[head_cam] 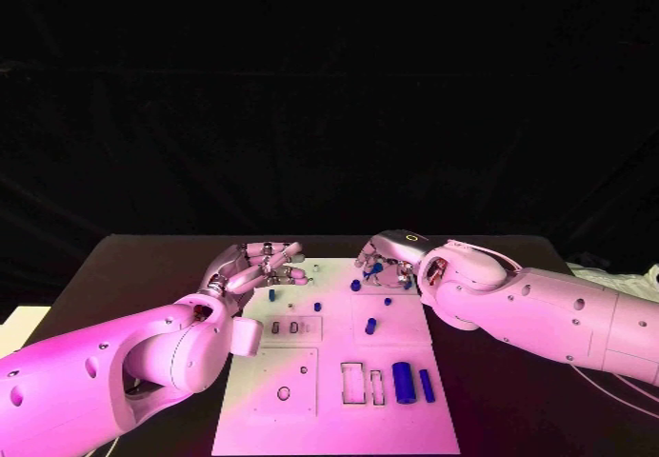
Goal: Assemble the parts on the task board
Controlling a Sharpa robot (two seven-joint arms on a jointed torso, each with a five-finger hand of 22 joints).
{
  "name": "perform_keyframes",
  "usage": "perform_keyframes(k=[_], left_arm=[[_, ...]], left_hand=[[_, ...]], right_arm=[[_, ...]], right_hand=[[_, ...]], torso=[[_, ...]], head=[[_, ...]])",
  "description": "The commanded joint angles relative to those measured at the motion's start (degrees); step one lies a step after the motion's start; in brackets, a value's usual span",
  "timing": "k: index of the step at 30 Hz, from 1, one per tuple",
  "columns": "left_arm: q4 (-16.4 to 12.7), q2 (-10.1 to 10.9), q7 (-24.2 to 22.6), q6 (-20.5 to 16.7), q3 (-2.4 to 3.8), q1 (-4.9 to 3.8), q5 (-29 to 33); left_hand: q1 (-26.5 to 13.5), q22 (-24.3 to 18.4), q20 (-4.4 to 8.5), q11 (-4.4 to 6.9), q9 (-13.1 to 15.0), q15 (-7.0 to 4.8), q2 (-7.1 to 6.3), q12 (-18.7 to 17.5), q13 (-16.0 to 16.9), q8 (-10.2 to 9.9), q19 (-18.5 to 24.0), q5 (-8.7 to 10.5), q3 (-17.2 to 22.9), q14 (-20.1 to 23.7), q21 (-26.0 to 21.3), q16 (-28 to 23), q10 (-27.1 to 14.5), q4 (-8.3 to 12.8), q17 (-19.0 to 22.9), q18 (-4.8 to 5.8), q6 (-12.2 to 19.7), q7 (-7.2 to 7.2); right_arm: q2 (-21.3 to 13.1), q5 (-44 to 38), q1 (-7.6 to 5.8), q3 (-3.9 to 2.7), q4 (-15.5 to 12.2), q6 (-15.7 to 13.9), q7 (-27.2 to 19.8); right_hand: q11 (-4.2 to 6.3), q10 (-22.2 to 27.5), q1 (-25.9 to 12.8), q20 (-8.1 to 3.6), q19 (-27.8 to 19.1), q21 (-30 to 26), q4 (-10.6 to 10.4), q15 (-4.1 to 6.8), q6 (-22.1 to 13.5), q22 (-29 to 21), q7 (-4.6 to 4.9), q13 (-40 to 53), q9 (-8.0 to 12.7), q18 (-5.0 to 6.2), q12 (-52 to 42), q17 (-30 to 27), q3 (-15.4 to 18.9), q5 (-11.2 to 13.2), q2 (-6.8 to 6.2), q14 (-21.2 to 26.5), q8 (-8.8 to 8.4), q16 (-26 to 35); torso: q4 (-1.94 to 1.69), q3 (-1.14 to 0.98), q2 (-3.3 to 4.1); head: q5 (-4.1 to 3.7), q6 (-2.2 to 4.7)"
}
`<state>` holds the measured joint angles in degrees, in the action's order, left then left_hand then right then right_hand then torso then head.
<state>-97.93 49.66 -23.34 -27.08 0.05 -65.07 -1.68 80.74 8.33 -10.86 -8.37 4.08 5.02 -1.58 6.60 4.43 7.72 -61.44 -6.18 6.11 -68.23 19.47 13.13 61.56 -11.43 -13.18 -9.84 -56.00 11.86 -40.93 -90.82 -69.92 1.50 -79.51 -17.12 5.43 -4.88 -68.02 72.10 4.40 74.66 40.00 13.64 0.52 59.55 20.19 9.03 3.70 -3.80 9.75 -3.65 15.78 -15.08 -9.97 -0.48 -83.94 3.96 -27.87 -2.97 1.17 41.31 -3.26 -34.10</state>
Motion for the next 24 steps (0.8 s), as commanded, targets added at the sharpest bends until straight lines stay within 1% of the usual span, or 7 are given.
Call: perform_keyframes(k=[1, 3, 9, 14, 18, 20, 24], left_arm=[[-0.3, -0.2, 0.0, 1.5, 0.06, -0.10, 0.2], [-0.4, -0.2, 0.1, 1.4, 0.06, -0.10, 0.2], [-0.6, -0.1, 0.0, 1.2, 0.05, -0.10, 0.2], [-0.9, -0.1, -0.2, 1.0, 0.05, -0.10, 0.2], [-1.1, 0.0, -0.3, 0.9, 0.05, -0.10, 0.2], [-1.2, 0.1, -0.3, 0.9, 0.05, -0.10, 0.2], [-1.4, 0.2, -0.2, 0.9, 0.05, -0.10, 0.2]], left_hand=[[0.0, -0.1, -0.17, -0.37, -0.1, 0.17, 0.32, -0.4, -0.1, -0.3, 0.2, 0.18, -0.1, 0.2, -0.2, -0.3, 0.2, 0.1, -0.1, -0.48, 0.1, 0.45], [0.0, -0.1, -0.20, -0.41, -0.1, 0.20, 0.32, -0.5, -0.1, -0.4, 0.3, 0.18, -0.2, 0.3, -0.2, -0.4, 0.2, 0.1, -0.2, -0.47, 0.1, 0.50], [-0.1, -0.2, -0.23, -0.45, -0.1, 0.24, 0.31, -0.6, -0.1, -0.5, 0.3, 0.18, -0.2, 0.4, -0.2, -0.4, 0.1, 0.2, -0.3, -0.47, 0.2, 0.55], [0.0, -0.2, -0.25, -0.50, -0.1, 0.27, 0.32, -0.8, -0.1, -0.6, 0.4, 0.18, -0.2, 0.4, -0.3, -0.5, 0.0, 0.2, -0.4, -0.47, 0.3, 0.60], [0.0, -0.2, -0.26, -0.51, -0.1, 0.27, 0.32, -0.8, -0.1, -0.6, 0.4, 0.18, -0.2, 0.4, -0.3, -0.5, 0.0, 0.2, -0.5, -0.47, 0.3, 0.61], [0.0, -0.2, -0.26, -0.52, -0.1, 0.28, 0.33, -0.8, -0.1, -0.6, 0.4, 0.17, -0.2, 0.4, -0.3, -0.5, 0.0, 0.2, -0.5, -0.47, 0.3, 0.61], [0.0, -0.2, -0.28, -0.55, -0.1, 0.31, 0.33, -0.9, -0.1, -0.7, 0.4, 0.17, -0.3, 0.5, -0.3, -0.6, 0.0, 0.2, -0.5, -0.47, 0.4, 0.65]], right_arm=[[0.3, -3.3, -0.07, -0.04, 0.2, 3.1, 0.2], [0.5, -3.6, -0.09, -0.05, 0.4, 3.7, 0.1], [1.2, -4.3, -0.14, -0.06, 1.2, 5.6, 0.1], [1.5, -5.0, -0.15, -0.06, 1.5, 5.7, 0.2], [1.7, -5.8, -0.15, -0.06, 1.7, 5.3, 1.1], [1.7, -6.0, -0.15, -0.06, 1.7, 5.2, 1.6], [1.8, -6.4, -0.15, -0.06, 1.6, 5.1, 2.4]], right_hand=[[0.30, 0.3, -0.1, 0.03, -1.3, 2.1, -0.4, 0.23, 0.4, 1.5, -0.27, 0.1, -0.1, 0.56, 0.0, 3.3, -1.0, 0.1, -0.47, -2.4, -0.21, -5.3], [0.32, 0.0, -0.1, -0.01, -2.3, 3.6, -0.8, 0.17, 0.5, 2.6, -0.48, 0.0, -0.1, 0.73, 0.0, 5.7, -1.7, 0.2, -0.70, -1.6, -0.22, -8.0], [0.48, -0.2, -0.1, 0.11, -3.3, 5.7, -1.5, 0.33, 1.2, 4.0, -0.79, 0.0, -0.1, 0.69, 0.0, 8.3, -2.8, 0.4, -0.88, -0.6, -0.18, -10.4], [0.39, -0.3, 0.1, 0.18, -3.5, 7.8, -2.0, 0.32, 1.5, 6.2, -0.76, 0.0, -0.1, 0.47, 0.0, 11.0, -3.5, 0.4, -0.96, -0.3, -0.18, -12.7], [0.38, -0.3, 0.0, 0.24, -3.3, 9.5, -2.4, 0.28, 1.6, 8.0, -0.67, 0.0, -0.1, 0.26, 0.0, 13.2, -3.9, 0.6, -0.94, -0.3, -0.20, -14.5], [0.37, -0.4, 0.0, 0.27, -3.2, 10.5, -2.7, 0.26, 1.7, 9.2, -0.63, 0.0, -0.1, 0.13, 0.0, 14.5, -4.2, 0.7, -0.99, -0.3, -0.20, -15.6], [0.38, -0.5, -0.1, 0.28, -3.0, 12.4, -3.2, 0.19, 1.8, 11.3, -0.64, 0.0, -0.1, -0.08, 0.0, 16.9, -4.6, 1.0, -1.23, -0.4, -0.22, -17.8]], torso=[[-0.33, 0.04, 0.72], [-0.41, 0.06, 0.85], [-0.65, 0.17, 1.27], [-0.67, 0.23, 1.62], [-0.75, 0.25, 1.81], [-0.80, 0.25, 1.92], [-0.89, 0.20, 2.04]], head=[[-0.38, -0.05], [-0.45, -0.10], [-0.58, -0.13], [-0.87, -0.06], [-1.48, 0.10], [-1.45, 0.18], [-1.39, -0.04]])
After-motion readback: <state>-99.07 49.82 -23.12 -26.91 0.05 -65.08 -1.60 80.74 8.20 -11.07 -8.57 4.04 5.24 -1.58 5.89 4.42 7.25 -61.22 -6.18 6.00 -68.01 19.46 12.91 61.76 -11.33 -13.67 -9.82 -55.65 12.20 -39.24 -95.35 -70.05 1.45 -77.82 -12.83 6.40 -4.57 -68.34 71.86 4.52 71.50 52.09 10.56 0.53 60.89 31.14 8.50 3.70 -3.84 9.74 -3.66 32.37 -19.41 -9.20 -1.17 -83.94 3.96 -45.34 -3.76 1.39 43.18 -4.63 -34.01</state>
